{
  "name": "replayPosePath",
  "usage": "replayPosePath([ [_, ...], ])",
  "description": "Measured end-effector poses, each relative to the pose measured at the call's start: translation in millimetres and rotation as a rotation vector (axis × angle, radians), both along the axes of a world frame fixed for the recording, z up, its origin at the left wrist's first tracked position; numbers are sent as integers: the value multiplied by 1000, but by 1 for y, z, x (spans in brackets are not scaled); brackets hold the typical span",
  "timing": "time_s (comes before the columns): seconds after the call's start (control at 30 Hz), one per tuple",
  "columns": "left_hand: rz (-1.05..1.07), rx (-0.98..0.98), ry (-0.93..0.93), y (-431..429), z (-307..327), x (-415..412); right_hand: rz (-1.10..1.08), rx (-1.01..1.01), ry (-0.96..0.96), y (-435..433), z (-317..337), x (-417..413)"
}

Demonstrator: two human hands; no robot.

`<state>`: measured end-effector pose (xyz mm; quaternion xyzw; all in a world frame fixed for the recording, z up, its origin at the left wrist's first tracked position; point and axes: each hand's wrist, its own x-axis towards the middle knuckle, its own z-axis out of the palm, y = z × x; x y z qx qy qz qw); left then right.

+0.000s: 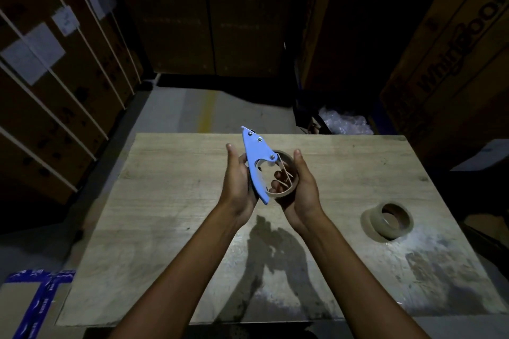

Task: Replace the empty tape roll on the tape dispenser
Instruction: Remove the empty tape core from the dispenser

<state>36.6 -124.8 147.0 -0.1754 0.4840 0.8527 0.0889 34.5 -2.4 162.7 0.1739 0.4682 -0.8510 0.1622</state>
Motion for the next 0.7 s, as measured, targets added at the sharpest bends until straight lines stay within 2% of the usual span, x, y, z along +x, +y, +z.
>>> replayPosePath([
  [0.23,15,308,-38,-4,6,4,-36,-113,-26,2,3,-8],
  [0.3,-4,341,-38,-3,5,3,-45,-111,-31,1,4,-6],
  [0.57,-116,215,-9,-2,8,2,-101,14,27,3,14,4],
  [0.7,-160,6,-51,-1,6,-2,-195,330,273,6,8,7],
])
